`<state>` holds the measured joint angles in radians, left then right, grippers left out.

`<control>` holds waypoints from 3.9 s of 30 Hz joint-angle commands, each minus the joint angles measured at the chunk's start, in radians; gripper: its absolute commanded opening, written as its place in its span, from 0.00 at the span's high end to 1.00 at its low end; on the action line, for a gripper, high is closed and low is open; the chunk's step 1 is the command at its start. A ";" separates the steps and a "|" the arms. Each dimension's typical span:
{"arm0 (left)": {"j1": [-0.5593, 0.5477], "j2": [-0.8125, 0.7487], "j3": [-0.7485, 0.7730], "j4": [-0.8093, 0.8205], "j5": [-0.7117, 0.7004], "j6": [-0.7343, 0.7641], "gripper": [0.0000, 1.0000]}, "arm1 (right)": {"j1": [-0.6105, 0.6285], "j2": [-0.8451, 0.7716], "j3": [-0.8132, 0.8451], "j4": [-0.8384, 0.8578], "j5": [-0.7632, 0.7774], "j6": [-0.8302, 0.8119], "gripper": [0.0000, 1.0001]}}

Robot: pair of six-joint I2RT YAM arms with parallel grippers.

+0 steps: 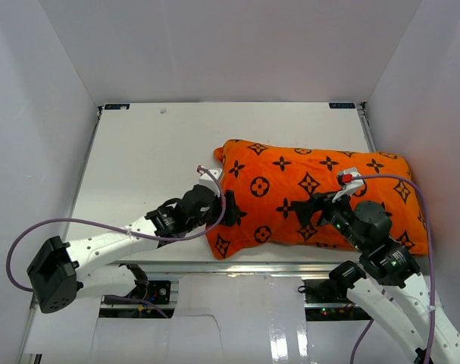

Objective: Remove the pillowcase from the pillow

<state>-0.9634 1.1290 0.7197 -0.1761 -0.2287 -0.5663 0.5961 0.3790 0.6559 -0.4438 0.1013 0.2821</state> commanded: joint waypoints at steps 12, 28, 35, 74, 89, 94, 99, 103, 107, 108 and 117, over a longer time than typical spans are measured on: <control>0.031 -0.199 0.047 -0.189 -0.225 -0.173 1.00 | 0.002 0.081 0.016 0.108 -0.081 0.020 0.09; 0.034 -0.484 0.185 -0.694 -0.583 -0.331 1.00 | 0.004 0.375 -0.059 0.322 -0.132 0.038 0.08; 0.034 -0.577 -0.088 -0.418 -0.511 -0.299 0.96 | 0.028 0.817 0.029 0.726 -0.218 0.081 0.05; 0.040 -0.115 0.029 -0.524 -0.474 -0.309 0.07 | -0.582 0.586 -0.125 0.506 -0.035 0.339 0.08; 0.040 -0.219 0.215 -0.399 -0.329 -0.136 1.00 | -0.584 0.571 -0.090 0.587 -0.008 0.307 0.92; 0.040 -0.258 0.472 -0.390 -0.219 -0.018 1.00 | -0.584 0.402 0.077 0.427 0.058 0.253 0.92; 0.038 -0.239 0.720 -0.390 -0.213 0.054 1.00 | -0.584 0.316 0.269 0.321 0.103 0.206 0.92; 0.038 -0.225 0.751 -0.379 -0.222 0.082 1.00 | -0.584 0.304 0.364 0.287 0.094 0.169 0.92; 0.038 -0.198 0.687 -0.336 -0.365 0.108 0.96 | -0.582 0.308 0.346 0.280 0.049 0.189 0.92; 0.038 -0.163 0.649 -0.329 -0.442 0.129 0.85 | -0.584 0.313 0.291 0.321 0.020 0.198 0.92; 0.344 0.103 0.682 -0.372 -0.054 0.143 0.18 | -0.582 0.463 0.171 0.462 -0.091 0.227 0.92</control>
<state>-0.6670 1.2243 1.3502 -0.5495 -0.4576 -0.4488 0.0135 0.8516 0.8051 -0.1307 0.0677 0.5049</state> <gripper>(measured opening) 0.802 0.102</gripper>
